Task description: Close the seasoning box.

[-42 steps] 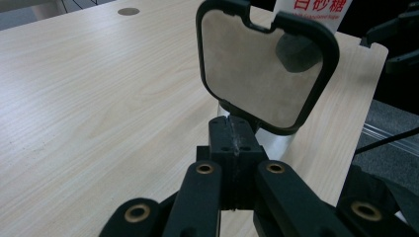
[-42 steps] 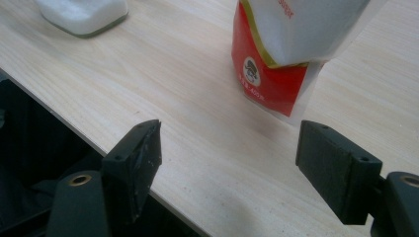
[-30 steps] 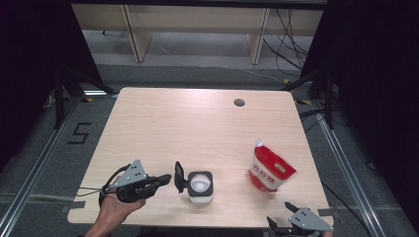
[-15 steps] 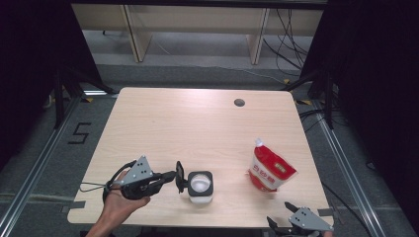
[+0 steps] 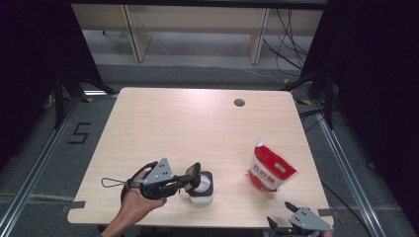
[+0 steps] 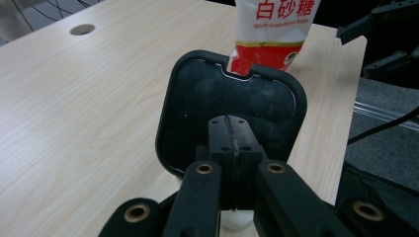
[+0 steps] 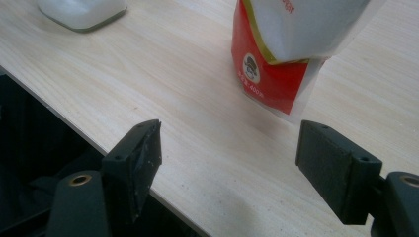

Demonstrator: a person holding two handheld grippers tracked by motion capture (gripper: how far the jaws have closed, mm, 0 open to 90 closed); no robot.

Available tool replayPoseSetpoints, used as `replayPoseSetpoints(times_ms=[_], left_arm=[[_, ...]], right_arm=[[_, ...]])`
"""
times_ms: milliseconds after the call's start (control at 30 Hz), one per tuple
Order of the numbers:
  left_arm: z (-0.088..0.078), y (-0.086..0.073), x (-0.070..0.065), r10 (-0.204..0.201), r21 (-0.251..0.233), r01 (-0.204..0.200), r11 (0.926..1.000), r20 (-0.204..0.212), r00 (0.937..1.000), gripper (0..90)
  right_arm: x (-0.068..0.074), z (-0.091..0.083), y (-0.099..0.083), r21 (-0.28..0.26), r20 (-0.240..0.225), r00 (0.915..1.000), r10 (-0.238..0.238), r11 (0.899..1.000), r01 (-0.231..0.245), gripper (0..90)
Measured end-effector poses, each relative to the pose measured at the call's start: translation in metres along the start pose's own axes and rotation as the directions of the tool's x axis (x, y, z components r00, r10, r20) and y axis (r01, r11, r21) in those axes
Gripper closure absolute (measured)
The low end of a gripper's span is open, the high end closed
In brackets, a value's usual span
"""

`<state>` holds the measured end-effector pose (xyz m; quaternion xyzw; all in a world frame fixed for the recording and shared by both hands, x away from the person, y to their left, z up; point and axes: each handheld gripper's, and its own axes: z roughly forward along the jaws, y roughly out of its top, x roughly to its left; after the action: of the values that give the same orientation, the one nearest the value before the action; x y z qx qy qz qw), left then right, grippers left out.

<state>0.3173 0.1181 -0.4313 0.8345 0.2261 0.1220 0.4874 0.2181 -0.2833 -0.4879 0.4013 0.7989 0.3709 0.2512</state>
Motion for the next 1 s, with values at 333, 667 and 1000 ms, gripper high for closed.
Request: replayPoseSetpoints(times_ms=[333,667,1000], left_arm=[[0.020,-0.008,-0.003,-0.014,0.033,0.012,0.9994,0.042,0.9990,89.2],[0.008,-0.006,0.002,-0.065,-0.038,0.066,0.9971,0.049,0.9967,80.5],[-0.023,-0.018,0.010,-0.081,-0.079,0.085,0.9933,0.047,0.9956,63.5]], right_arm=[[-0.001,0.000,0.000,0.003,0.002,0.9999,-0.013,1.000,0.013,26.6],[-0.001,0.001,0.000,0.000,-0.003,0.9999,-0.016,1.000,0.016,26.6],[-0.001,0.000,0.000,-0.001,-0.003,0.9999,-0.015,1.000,0.015,26.6]])
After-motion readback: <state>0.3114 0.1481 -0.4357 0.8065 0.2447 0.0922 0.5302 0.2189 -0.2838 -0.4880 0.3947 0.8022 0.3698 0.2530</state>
